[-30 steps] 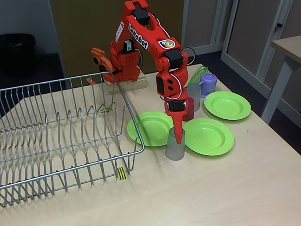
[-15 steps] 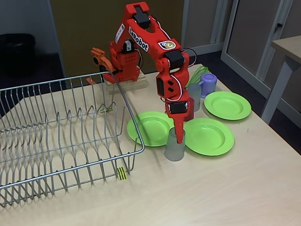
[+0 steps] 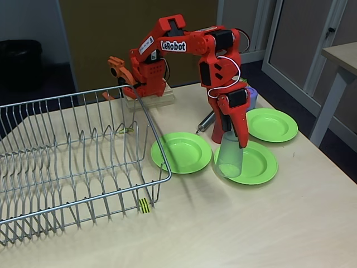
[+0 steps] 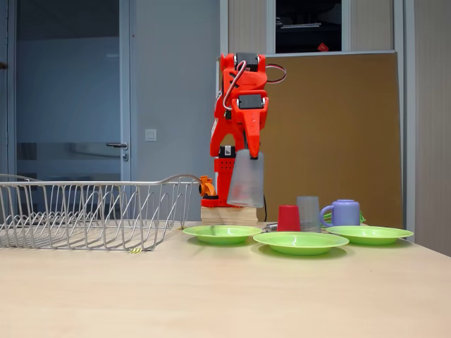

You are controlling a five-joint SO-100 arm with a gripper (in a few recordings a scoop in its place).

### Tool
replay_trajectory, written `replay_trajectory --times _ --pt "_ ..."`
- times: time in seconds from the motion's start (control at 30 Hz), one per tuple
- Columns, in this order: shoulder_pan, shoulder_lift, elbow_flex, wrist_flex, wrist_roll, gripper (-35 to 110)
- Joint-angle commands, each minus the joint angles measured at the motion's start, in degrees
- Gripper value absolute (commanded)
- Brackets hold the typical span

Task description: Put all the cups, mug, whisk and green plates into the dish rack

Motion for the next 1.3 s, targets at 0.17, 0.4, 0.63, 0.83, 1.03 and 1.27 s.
replay_trajectory --times 0.17,0.4,0.63,0.83,1.03,1.27 --pt "3.78 15.73 3.78 2.99 -7.38 0" --pt "13.01 30.15 17.05 1.32 -12.39 0" --pt "26.37 31.55 16.88 3.52 -19.95 0" --pt "39.20 22.68 10.72 4.92 -28.56 0" --pt "46.14 10.02 1.76 4.39 -33.13 0" --pt "51.42 -0.26 -0.26 -0.18 -37.44 0"
